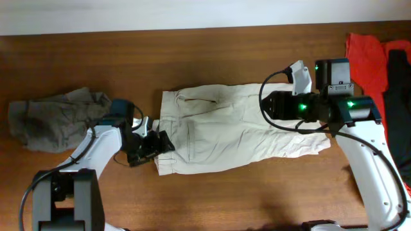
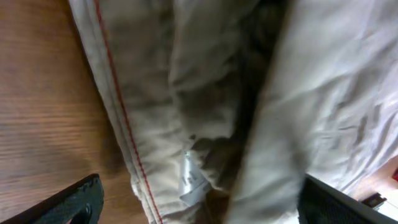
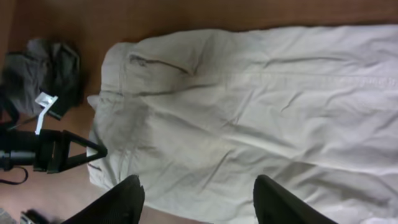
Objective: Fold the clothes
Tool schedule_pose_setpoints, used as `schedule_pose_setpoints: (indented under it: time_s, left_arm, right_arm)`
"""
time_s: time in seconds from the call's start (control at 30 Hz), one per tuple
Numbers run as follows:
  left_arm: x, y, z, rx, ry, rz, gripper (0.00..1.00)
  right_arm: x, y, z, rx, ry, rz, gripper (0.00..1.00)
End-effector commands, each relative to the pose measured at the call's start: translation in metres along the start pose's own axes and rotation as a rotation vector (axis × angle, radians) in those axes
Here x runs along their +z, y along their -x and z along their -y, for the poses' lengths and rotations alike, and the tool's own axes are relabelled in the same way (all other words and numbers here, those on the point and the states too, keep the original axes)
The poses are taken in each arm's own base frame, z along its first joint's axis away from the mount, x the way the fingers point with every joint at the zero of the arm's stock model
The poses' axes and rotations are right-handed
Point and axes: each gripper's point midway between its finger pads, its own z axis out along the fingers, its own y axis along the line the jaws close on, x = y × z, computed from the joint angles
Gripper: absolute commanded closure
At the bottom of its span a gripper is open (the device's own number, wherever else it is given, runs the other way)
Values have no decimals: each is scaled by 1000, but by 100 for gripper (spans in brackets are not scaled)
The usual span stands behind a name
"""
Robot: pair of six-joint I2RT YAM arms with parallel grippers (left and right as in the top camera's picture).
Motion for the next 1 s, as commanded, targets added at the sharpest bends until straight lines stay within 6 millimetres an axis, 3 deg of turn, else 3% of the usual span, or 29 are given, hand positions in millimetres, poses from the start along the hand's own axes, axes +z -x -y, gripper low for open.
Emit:
schedule_pose_setpoints:
  time_s: [0.0,0.13,0.3,0.53,0.87,0.97]
  left_arm:
    - [6,-9,-9,-42,-38,-3,1]
    - [11,1,8,7,-224,61,1]
    - [11,-1,30,50,-392,69,1]
    - [3,1,50,104,-519,71,4]
    - [-5,21,62,231,-562,177,50]
    - [-6,20,64,243,-576,178,76]
  right_arm:
    - [-2,-5,-5,-10,19,-16,39]
    - [-2,-5,-5,-15,19,-16,39]
    - [-2,-5,-6,-17,26,-16,39]
    - [-2,-5,-6,-17,26,-16,40]
    - [-2,-5,-6,-16,26,-16,40]
    - [-2,-5,-6,-16,26,-16,41]
